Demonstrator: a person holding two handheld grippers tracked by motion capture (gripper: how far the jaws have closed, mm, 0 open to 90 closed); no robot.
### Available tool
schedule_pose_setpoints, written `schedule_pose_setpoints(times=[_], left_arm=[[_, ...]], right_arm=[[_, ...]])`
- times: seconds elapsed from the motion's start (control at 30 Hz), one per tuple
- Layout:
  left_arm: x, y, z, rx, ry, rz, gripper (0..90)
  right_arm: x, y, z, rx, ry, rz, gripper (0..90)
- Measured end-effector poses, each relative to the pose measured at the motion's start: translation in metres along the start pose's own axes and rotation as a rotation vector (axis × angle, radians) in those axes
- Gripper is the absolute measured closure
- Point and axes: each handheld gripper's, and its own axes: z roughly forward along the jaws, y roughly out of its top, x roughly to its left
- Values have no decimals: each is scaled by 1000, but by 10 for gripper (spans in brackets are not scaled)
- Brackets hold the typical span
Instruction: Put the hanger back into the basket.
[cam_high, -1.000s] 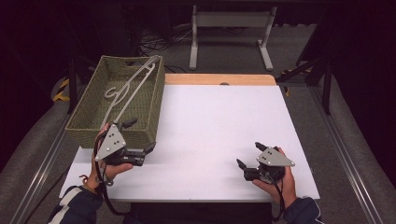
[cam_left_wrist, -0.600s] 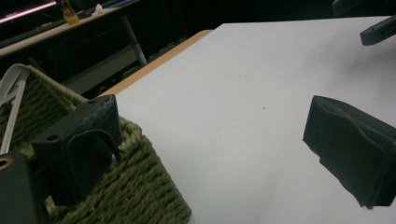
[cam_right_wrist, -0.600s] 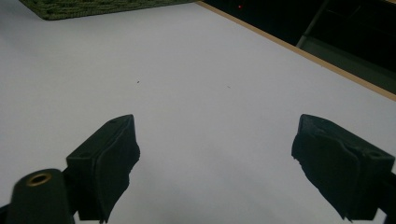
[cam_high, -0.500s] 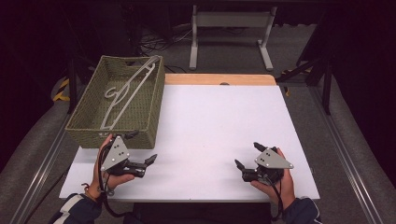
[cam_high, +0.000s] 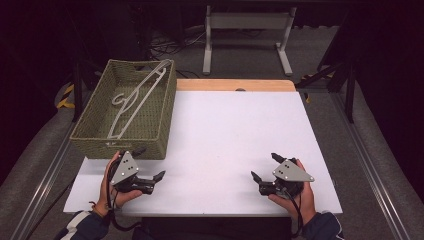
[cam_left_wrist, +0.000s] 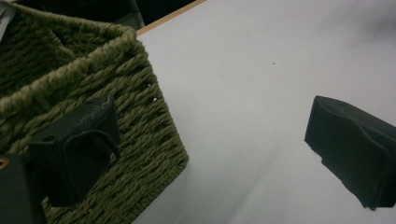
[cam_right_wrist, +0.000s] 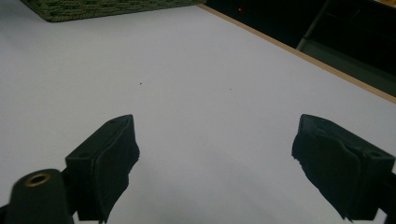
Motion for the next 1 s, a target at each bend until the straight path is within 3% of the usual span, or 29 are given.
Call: schedule_pose_setpoints(times=[0.73, 1.0], left_arm=[[-4, 1, -2, 2, 7, 33, 41], [-4, 1, -3, -12, 6, 20, 40]], right_arm=[[1, 0, -2, -11, 0, -19, 133], [2, 1, -2, -10, 2, -18, 133]])
